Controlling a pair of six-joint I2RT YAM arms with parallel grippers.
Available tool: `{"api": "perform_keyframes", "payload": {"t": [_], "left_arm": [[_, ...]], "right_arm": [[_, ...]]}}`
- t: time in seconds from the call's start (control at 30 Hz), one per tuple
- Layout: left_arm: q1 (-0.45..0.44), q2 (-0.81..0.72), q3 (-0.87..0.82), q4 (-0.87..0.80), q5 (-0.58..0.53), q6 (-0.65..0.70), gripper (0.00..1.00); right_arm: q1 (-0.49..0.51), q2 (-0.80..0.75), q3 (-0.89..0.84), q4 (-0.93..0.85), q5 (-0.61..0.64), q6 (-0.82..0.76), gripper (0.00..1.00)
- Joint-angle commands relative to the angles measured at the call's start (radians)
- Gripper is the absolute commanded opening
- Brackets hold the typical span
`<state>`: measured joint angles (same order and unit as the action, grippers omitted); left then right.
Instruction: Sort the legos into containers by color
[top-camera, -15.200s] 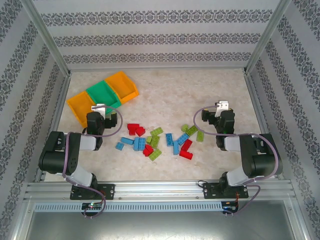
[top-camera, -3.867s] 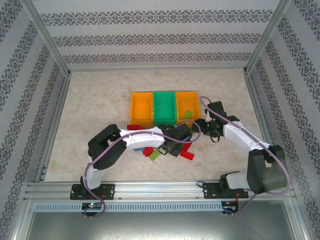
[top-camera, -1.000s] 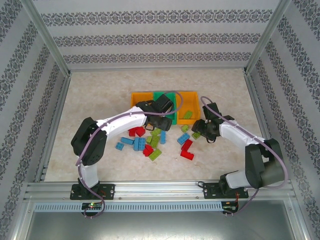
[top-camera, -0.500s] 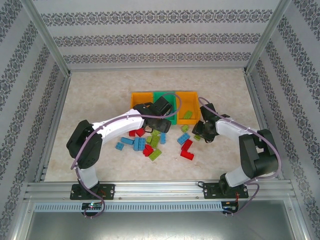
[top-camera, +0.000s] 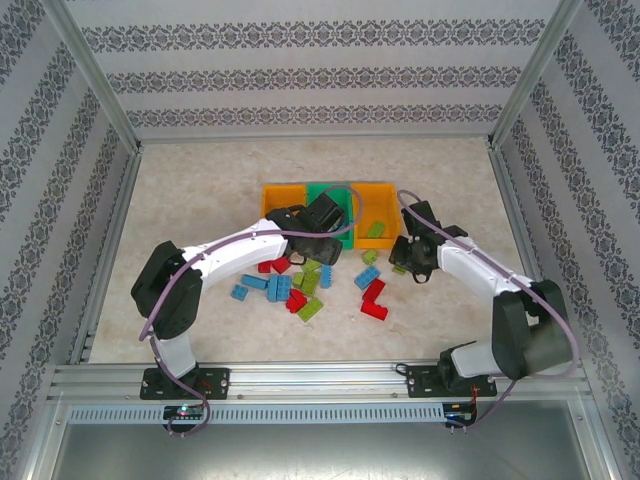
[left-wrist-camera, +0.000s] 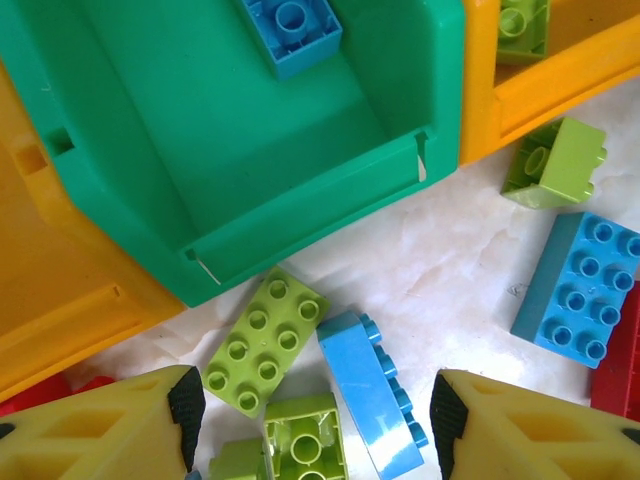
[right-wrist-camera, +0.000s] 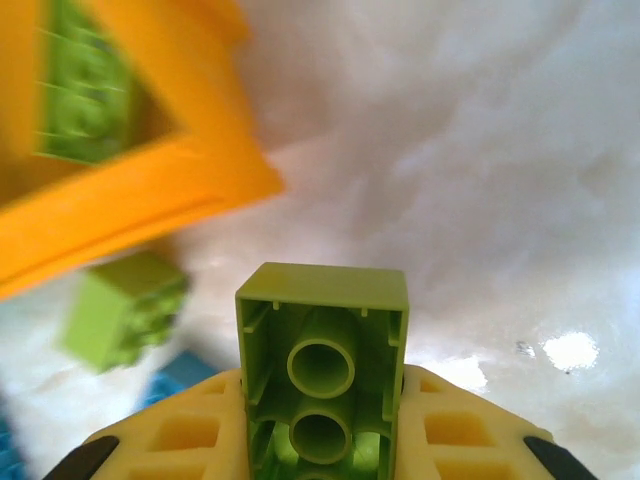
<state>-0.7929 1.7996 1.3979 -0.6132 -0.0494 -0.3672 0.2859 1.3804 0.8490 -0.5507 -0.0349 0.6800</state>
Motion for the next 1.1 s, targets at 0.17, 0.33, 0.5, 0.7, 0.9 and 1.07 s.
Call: {"api": "perform_keyframes", "payload": {"t": [0.17,0.33,0.5,0.7,0.9,1.07], "left_arm": [[-0.067,-0.013,-0.045,-0.014,0.014,-0.095,0.61],[-0.097,0.014,-0.044,-0.039,0.014,-0.158,0.61],[-0.117,0.057,-0.015,-0.076,0.014,-0.224,0.61],[-0.134,0.101,0.003,-0.124,-0.003,-0.29,0.59],[-0.141,0.121,0.008,-0.13,-0.021,-0.324,0.59],[-0.144,0.155,0.042,-0.129,-0.031,-0.32,0.58]], "right_arm": [[0.02,0.153,0.332,-0.055,0.036,-0.18,0.24],[0.004,0.351,0.495,-0.08,0.029,-0.244,0.25],[-0.001,0.477,0.598,-0.097,0.008,-0.281,0.27],[-0.011,0.557,0.645,-0.109,0.007,-0.302,0.3],[-0.014,0.582,0.651,-0.106,-0.004,-0.32,0.39],[-0.013,0.559,0.64,-0.093,-0.017,-0.313,0.55]]}}
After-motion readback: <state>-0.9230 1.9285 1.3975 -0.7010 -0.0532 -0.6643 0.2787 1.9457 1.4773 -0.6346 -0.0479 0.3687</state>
